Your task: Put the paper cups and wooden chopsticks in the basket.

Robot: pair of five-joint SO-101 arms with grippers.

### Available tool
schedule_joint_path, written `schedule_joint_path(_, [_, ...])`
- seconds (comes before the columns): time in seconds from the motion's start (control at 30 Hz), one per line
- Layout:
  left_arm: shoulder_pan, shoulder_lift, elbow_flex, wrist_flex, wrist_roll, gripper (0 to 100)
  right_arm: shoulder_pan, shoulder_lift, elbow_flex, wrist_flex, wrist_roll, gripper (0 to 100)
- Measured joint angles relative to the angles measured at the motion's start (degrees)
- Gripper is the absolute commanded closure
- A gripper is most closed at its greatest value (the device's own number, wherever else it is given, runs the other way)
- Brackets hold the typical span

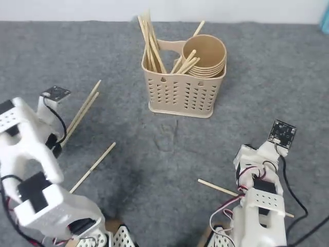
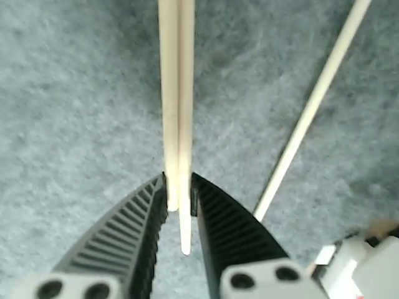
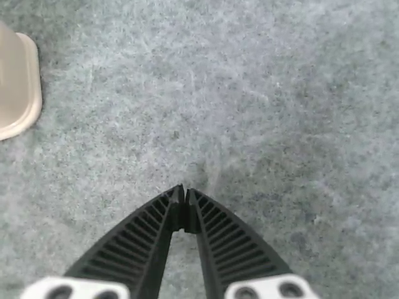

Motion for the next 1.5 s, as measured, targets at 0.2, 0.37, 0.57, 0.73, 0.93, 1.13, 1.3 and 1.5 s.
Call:
schedule_joint_path(0.2, [-0.26,0.0,5.01,3.96,2.02,98,0.0,0.0,0.0,0.0,0.0,99.0])
schedule_joint_path(0.37, [-2.9,0.0,5.1,1.76,7.82,81,0.18,0.0,0.0,0.0,0.0,99.0])
schedule_joint_path(0.57, [-7.65,0.0,5.1,-6.07,17.32,59,0.0,0.0,0.0,0.0,0.0,99.0])
schedule_joint_path(0.73, [-8.53,0.0,4.13,-3.43,17.58,59,0.09,0.0,0.0,0.0,0.0,99.0])
schedule_joint_path(0.93, [-7.12,0.0,-4.75,-2.81,20.57,79,0.09,0.0,0.0,0.0,0.0,99.0])
schedule_joint_path(1.13, [0.62,0.0,-10.2,-5.89,21.8,93,0.09,0.0,0.0,0.0,0.0,99.0])
schedule_joint_path(1.3, [7.47,0.0,-10.81,-11.6,21.8,82,0.09,0.0,0.0,0.0,0.0,99.0])
schedule_joint_path(1.5, [14.07,1.05,-10.81,-18.99,21.54,79,0.09,0.0,0.0,0.0,0.0,99.0])
